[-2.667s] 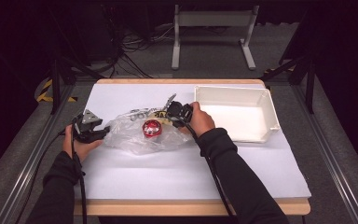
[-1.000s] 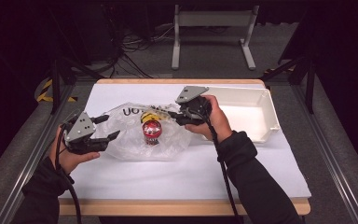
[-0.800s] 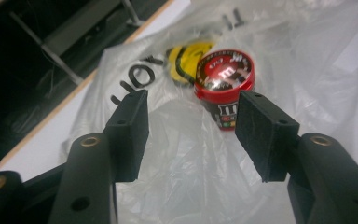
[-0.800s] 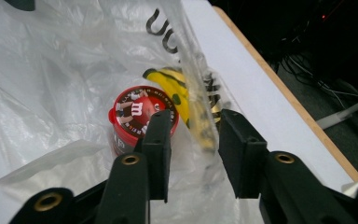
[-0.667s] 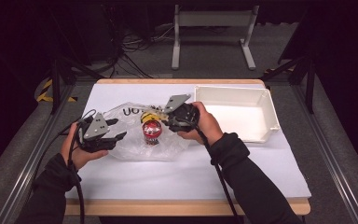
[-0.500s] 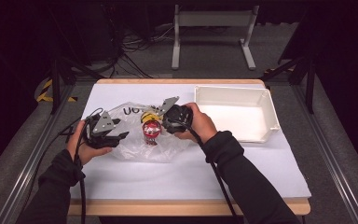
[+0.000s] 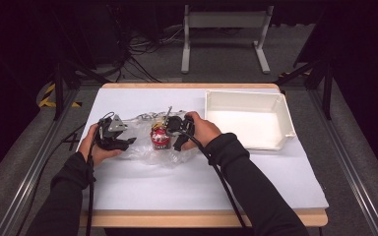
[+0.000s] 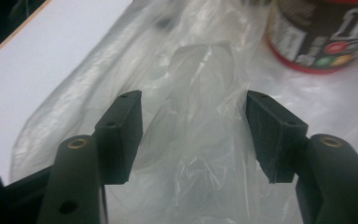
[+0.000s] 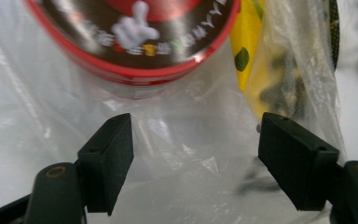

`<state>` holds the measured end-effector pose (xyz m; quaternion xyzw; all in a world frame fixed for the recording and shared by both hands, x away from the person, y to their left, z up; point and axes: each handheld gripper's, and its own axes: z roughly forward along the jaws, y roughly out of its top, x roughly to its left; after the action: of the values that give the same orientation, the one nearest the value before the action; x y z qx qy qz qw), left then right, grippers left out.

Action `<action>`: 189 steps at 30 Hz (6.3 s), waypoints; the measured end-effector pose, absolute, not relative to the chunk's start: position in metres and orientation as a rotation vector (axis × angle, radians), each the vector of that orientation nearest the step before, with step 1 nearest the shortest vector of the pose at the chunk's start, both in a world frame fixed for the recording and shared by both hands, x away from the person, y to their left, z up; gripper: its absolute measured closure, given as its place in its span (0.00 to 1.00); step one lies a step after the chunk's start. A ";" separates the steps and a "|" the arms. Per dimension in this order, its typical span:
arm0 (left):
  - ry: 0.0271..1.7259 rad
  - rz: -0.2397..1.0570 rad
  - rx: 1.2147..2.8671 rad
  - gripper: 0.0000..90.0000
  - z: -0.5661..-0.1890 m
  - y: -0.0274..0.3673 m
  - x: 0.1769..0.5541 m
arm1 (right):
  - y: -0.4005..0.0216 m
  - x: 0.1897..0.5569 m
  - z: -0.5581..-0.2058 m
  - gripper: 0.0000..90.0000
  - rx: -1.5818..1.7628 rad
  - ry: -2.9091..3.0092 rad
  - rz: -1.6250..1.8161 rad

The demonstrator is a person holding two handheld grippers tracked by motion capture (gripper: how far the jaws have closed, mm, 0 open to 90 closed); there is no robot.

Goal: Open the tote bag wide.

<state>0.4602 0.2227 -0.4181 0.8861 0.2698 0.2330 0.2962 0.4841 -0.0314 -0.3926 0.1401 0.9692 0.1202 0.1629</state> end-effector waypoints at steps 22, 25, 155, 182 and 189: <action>0.935 0.629 2.336 0.52 -0.443 0.240 0.480 | -0.037 0.498 -0.412 0.29 0.523 2.757 0.172; 0.964 0.617 2.315 0.52 -0.444 0.247 0.480 | -0.044 0.499 -0.412 0.30 0.533 2.785 0.164; 0.712 0.610 2.061 0.09 -0.400 0.266 0.362 | -0.089 0.463 -0.344 0.36 0.472 2.595 0.919; 0.794 0.540 2.024 0.08 -0.455 0.260 0.335 | -0.016 0.471 -0.369 0.26 0.475 2.714 0.838; 0.790 0.536 2.030 0.08 -0.455 0.259 0.335 | -0.008 0.476 -0.378 0.23 0.501 2.765 0.766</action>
<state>0.3346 0.2595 -0.4554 0.8151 0.3173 0.2153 0.4342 0.4761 -0.0080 -0.3782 0.1707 0.9431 0.2613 0.1143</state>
